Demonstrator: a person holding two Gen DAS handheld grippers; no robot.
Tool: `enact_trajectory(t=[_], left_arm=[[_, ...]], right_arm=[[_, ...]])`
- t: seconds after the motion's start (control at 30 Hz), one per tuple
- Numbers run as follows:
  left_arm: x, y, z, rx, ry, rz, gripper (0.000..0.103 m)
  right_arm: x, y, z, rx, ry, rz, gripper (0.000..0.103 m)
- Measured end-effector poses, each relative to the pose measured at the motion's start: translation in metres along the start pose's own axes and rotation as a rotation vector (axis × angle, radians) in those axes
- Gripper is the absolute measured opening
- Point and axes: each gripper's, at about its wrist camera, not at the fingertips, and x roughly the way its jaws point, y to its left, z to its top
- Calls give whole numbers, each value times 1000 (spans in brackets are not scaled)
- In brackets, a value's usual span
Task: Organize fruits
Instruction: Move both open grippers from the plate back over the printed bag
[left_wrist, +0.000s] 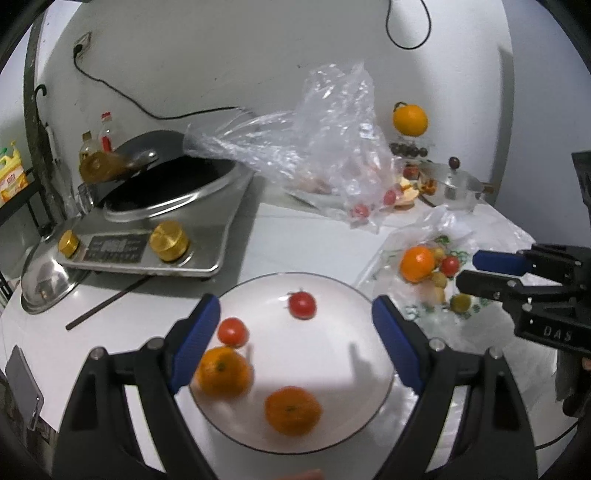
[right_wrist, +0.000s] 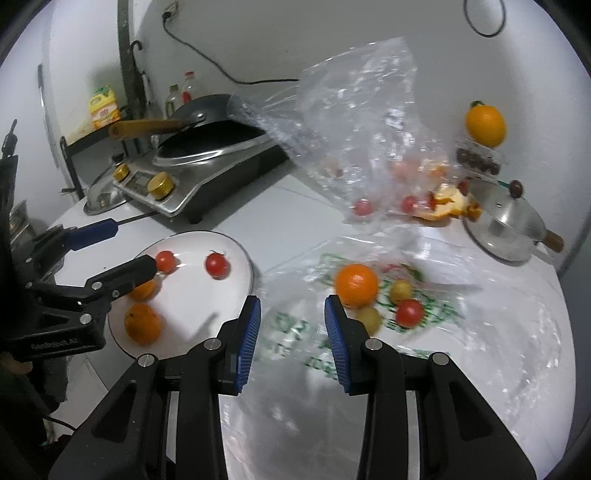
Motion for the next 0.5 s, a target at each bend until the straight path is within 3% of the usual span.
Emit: enact_trajectory(t=[0.5], left_arm=[[11,-56,4,95,27,-60,86]], right_arm=[[-7,-47,-21,34,19,-65,38]])
